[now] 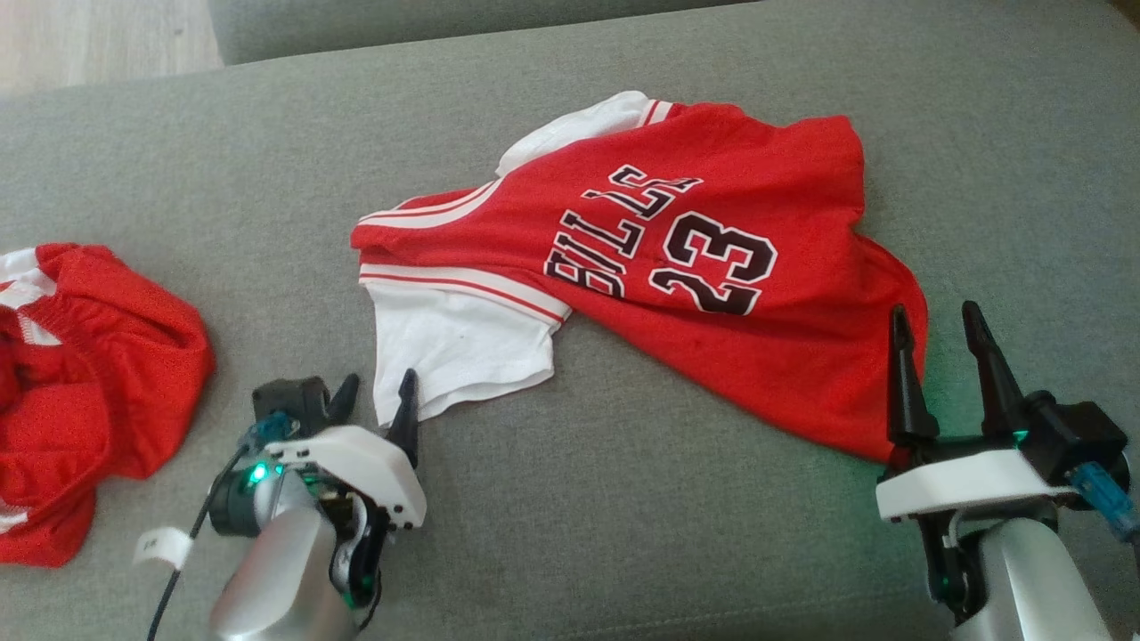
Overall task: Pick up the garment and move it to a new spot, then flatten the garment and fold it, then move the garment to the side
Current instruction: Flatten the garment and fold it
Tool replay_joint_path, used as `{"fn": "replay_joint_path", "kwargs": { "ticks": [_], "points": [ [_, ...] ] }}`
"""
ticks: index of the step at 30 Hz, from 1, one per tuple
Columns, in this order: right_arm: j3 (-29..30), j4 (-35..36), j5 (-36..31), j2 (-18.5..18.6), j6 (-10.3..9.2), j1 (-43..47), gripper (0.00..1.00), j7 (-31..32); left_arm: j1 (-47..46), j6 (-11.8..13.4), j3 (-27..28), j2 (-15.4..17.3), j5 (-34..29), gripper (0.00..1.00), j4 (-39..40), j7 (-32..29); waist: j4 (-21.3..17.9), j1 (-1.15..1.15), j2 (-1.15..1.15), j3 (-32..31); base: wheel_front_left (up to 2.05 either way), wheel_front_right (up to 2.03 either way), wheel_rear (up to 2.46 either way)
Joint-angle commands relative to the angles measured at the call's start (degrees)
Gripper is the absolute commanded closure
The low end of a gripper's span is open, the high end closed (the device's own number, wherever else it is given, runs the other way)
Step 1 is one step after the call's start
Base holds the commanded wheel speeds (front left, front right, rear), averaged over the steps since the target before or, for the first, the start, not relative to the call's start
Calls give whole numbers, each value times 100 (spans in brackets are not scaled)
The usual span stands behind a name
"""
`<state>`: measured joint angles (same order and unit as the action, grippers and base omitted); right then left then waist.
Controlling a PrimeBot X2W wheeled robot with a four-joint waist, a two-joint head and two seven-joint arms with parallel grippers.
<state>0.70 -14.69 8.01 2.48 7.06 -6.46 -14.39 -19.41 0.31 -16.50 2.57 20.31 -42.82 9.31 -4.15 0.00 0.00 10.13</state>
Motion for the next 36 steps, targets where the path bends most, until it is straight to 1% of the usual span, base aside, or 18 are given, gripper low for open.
{"fn": "replay_joint_path", "kwargs": {
  "ticks": [1,2,3,5,7,12,15,20,25,29,36],
  "points": [
    [-121,205,35,40,43,-216,0,-61,-106,29,115,72,13,0,-20,-95,-13,0,0,5,0,0,0],
    [-119,204,38,40,43,-220,0,-61,-126,1,90,73,14,0,-90,-134,-27,0,0,5,0,0,0],
    [-118,201,42,40,43,-223,0,-61,-138,-47,60,72,20,100,-144,-173,-37,0,0,5,0,0,0],
    [-114,193,43,40,43,-222,0,-61,-145,-170,6,71,57,100,-201,-228,-51,0,0,-8,0,0,0],
    [-99,178,39,40,43,-208,0,-61,-148,-242,4,71,109,100,-197,-202,-59,0,0,-32,0,0,0],
    [-53,-28,12,40,43,-73,0,-61,-162,-239,159,166,192,100,192,291,-95,0,0,-174,0,0,0],
    [-83,-244,36,40,43,37,0,44,-149,-136,308,230,193,100,607,467,-137,0,0,-241,0,0,0],
    [-148,-573,186,40,43,223,0,340,-56,42,569,272,158,100,1490,556,-232,0,0,-268,0,0,0],
    [-249,-882,447,40,43,262,0,649,115,116,691,244,62,100,2261,566,-287,0,0,-246,0,0,0],
    [-332,-1125,664,40,43,207,0,841,224,142,691,214,4,100,2519,567,-276,0,0,-238,0,0,0],
    [-358,-1541,917,40,43,8,0,834,286,130,633,174,-40,100,2677,568,-156,0,0,-199,0,0,0]
  ]
}}
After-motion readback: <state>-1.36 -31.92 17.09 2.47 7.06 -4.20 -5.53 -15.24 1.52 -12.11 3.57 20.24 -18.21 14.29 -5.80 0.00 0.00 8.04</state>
